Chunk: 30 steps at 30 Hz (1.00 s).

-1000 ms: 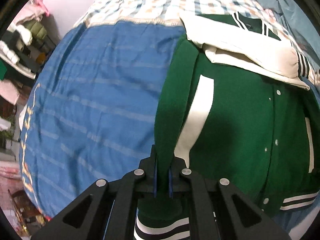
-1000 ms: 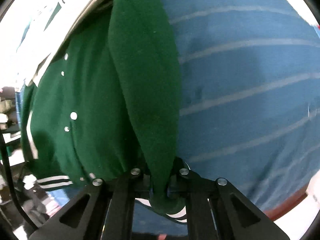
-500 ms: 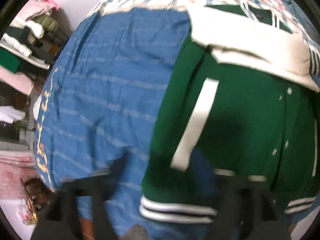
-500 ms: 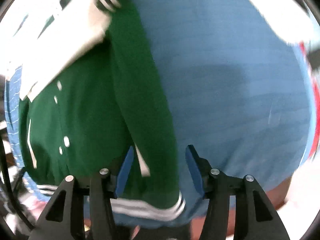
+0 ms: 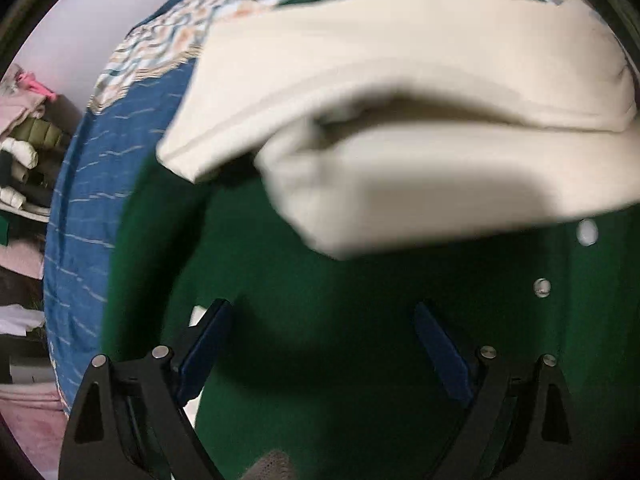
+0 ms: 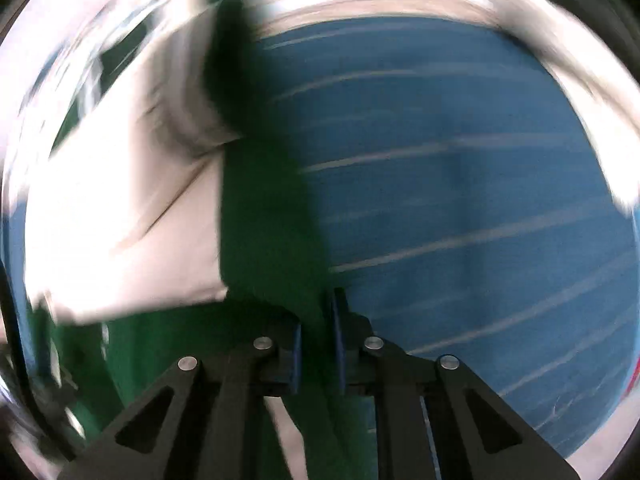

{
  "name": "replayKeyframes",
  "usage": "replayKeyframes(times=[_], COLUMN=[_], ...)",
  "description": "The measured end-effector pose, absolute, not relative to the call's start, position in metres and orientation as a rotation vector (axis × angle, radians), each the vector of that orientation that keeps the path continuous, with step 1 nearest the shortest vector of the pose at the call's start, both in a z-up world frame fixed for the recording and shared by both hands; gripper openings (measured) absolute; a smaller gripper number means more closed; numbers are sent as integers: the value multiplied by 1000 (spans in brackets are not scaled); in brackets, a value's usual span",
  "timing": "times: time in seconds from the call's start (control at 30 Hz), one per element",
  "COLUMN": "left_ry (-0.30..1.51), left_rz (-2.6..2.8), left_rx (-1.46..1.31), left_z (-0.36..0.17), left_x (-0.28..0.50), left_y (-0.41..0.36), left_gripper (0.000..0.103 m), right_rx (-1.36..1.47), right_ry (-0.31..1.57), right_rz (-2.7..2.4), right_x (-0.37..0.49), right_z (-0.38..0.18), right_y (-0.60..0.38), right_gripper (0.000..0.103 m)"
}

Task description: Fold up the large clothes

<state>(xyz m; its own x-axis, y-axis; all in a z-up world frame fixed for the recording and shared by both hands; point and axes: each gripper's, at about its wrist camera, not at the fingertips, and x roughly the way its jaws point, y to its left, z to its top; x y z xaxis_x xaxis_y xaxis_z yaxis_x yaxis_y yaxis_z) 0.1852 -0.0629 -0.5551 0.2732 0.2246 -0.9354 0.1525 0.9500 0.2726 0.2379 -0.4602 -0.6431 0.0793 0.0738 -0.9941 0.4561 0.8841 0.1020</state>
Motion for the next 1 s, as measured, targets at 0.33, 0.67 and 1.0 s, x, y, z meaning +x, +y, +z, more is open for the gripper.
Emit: replayKeyframes(times=[0.33, 0.67, 1.0], left_ry=[1273, 1360, 1449], left_rz=[-48, 202, 231], left_rx=[197, 263, 216], left_z=[-560, -514, -544], left_x=[199, 105, 58], left_y=[-44, -3, 15], left_gripper=[103, 103, 103], right_rx=[572, 621, 519], right_ry=[1548, 1686, 1731], right_rz=[-444, -8, -86], right_x=[228, 166, 148], right_z=[-659, -640, -674], right_y=[-517, -309, -218], right_gripper=[36, 48, 13])
